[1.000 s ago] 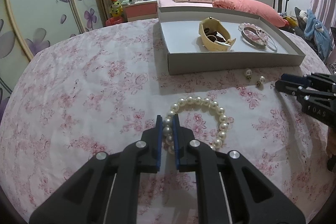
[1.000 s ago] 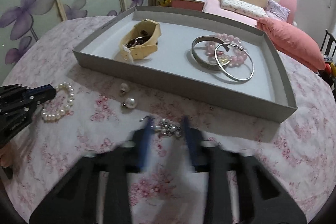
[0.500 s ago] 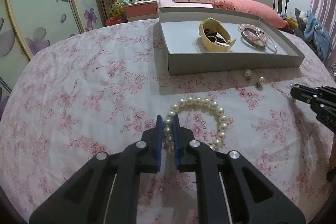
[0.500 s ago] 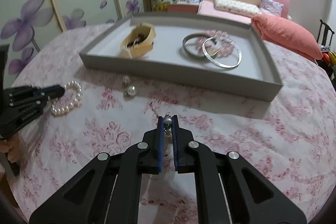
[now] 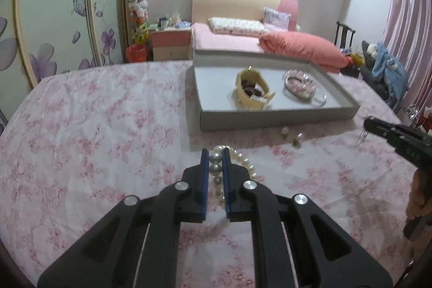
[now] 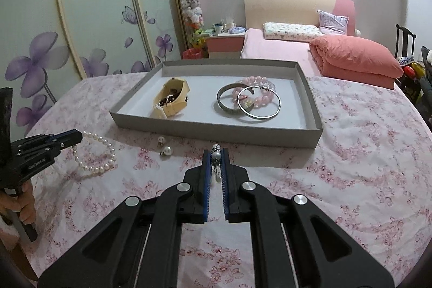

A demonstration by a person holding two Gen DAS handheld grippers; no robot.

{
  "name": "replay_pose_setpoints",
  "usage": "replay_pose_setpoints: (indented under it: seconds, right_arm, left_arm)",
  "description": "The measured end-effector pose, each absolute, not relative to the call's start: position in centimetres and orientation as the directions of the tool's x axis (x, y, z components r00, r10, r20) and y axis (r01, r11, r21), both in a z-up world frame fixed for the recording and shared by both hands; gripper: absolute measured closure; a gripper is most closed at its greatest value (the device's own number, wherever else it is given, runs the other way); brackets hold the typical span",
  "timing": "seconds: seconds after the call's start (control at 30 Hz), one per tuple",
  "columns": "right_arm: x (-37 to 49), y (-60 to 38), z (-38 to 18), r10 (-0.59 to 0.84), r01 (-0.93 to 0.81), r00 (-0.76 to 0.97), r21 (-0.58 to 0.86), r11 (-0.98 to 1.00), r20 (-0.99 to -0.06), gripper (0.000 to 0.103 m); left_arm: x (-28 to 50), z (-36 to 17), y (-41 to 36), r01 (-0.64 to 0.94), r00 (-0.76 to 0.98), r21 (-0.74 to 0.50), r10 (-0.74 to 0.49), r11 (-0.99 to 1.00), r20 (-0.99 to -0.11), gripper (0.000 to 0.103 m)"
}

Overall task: Organize jewelry
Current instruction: 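Carry the pearl bracelet into the watch with the left tool while the right tool carries the earring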

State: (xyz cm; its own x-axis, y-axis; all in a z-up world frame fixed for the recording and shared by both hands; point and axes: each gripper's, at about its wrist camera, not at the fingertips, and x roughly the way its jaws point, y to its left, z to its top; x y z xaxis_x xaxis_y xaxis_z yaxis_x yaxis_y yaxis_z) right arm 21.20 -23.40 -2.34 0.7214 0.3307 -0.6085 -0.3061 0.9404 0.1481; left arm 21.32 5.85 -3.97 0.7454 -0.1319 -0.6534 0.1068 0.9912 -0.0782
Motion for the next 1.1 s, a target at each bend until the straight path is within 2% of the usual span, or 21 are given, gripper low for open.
replay_pose_setpoints:
  seconds: [0.2, 0.57, 0.73, 1.1]
  right_arm:
    - [20.4, -23.8, -1.0, 0.342, -0.3, 0.767, 0.168, 0.939, -0.543, 0.095]
    - [17.3, -23.6, 3.0, 0.286, -0.257, 0.906, 0.131, 0.957, -0.312, 0.095]
    - [16.1, -23.4, 3.9, 0.236, -0.22, 0.946, 0.094, 0.971, -0.222, 0.095]
    - [16.1, -23.7, 4.2, 0.216, -0.204, 0.96, 0.08, 0.976, -0.176, 0.095]
  left_arm:
    - [20.0, -1.4, 5.3, 0.13, 0.802, -0.093, -0.16, 0.987, -0.575, 0.093]
    - [17.6, 2.9, 3.3, 0.115, 0.899, -0.063, -0.131, 0.991, -0.419, 0.093]
    - [17.2, 3.4, 2.2, 0.109, 0.912, -0.056, -0.123, 0.992, -0.391, 0.093]
    - [17.7, 3.9, 1.0, 0.106, 0.926, -0.031, -0.11, 0.994, -0.361, 0.093]
